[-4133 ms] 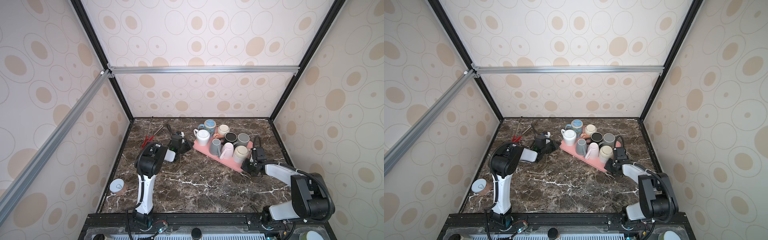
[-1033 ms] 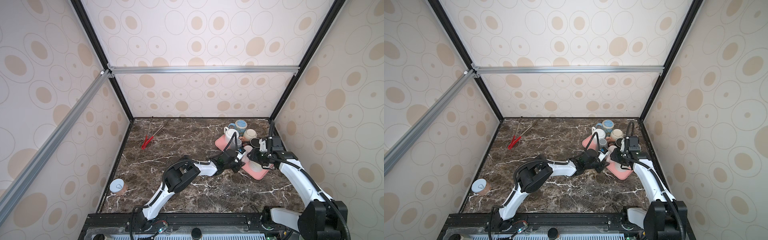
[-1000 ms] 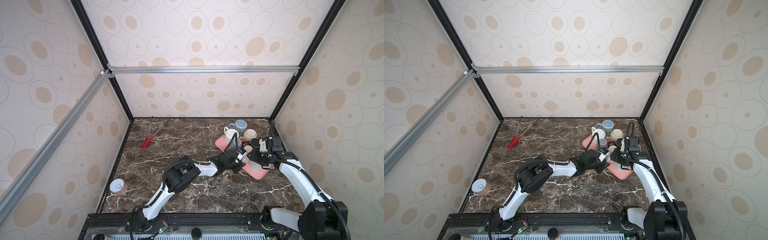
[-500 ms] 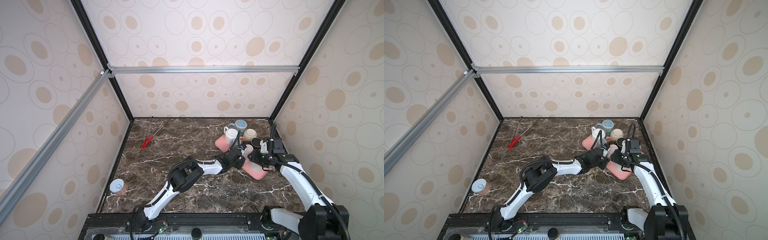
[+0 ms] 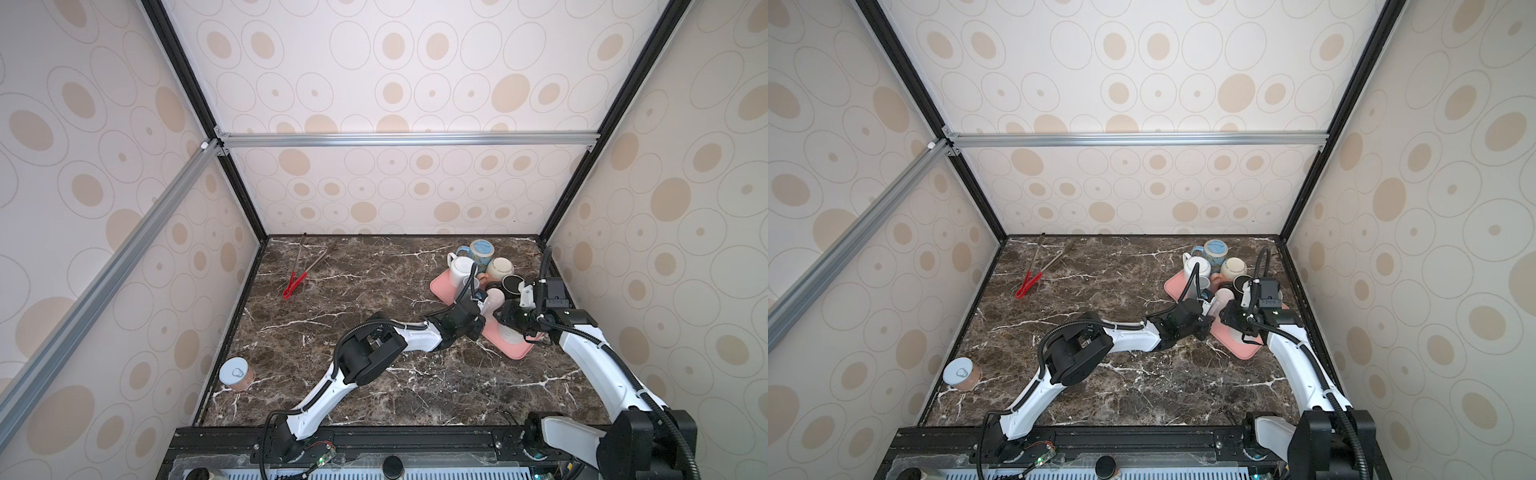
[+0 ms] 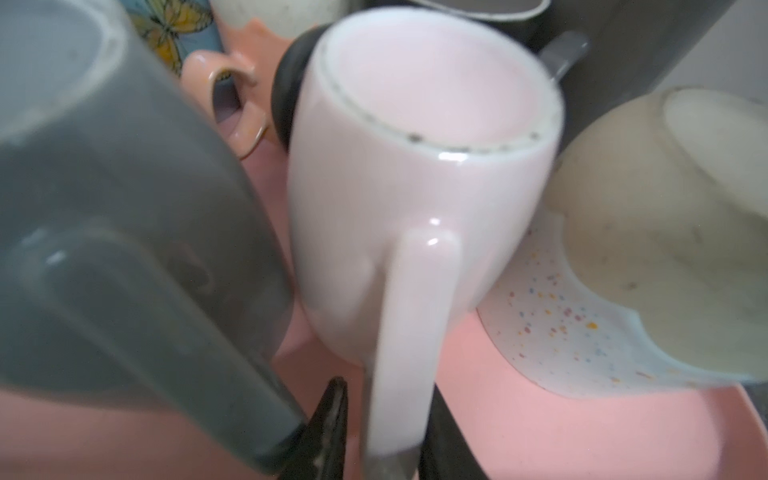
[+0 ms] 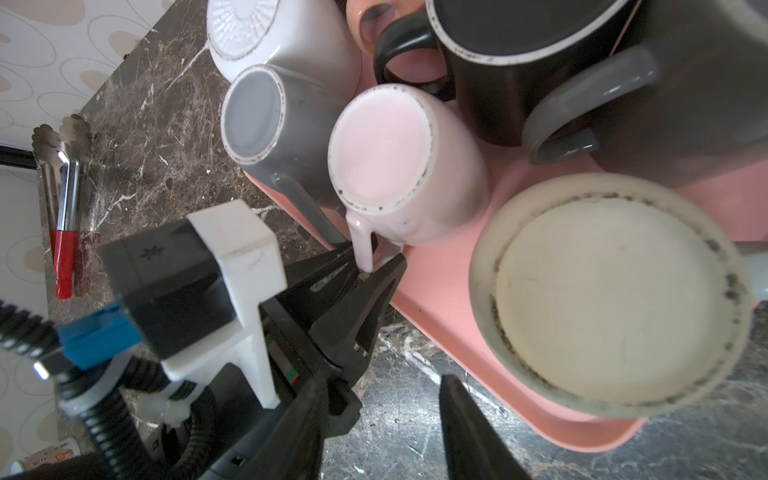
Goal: Turn the mug right side up
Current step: 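Grasp the pale pink mug's handle with the left gripper while the right hovers, then pull the pale pink mug off the tray onto the table with the left gripper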
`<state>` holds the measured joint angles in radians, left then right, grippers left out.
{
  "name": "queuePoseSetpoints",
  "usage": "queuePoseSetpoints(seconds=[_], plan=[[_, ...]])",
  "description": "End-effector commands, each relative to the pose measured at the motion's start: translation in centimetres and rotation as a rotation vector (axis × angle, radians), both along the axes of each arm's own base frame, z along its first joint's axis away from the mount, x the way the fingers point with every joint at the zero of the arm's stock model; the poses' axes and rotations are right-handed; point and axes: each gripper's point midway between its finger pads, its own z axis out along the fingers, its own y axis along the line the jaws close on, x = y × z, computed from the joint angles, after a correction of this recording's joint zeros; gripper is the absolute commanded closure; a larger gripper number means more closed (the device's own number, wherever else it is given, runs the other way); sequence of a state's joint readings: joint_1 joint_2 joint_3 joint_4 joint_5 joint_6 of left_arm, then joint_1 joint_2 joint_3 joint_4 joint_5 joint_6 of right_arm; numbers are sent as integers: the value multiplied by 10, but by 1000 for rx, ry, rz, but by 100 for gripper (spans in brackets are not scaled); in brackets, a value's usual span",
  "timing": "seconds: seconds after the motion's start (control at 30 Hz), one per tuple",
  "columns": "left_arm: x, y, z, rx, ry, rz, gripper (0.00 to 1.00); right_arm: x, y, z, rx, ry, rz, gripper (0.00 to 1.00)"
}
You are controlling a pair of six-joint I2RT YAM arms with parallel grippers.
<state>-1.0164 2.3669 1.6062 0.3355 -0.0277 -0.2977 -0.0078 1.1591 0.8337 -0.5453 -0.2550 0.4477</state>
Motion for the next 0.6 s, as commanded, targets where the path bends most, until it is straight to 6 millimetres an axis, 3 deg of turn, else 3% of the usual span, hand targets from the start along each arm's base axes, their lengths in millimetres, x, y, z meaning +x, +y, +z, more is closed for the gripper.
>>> queuePoseSetpoints(seconds=[0.0,0.43,0.57], plan=[[4,-2,44,-71,-41,21,67,-5,-1,-1,6,2,-9,53],[15,-10,56,-55,-84,32,65,-11,-3,-1,-8,-3,-6,53],[16,-13,53,-41,-88,27,70,-12,-3,-2,-7,0,-3,52]])
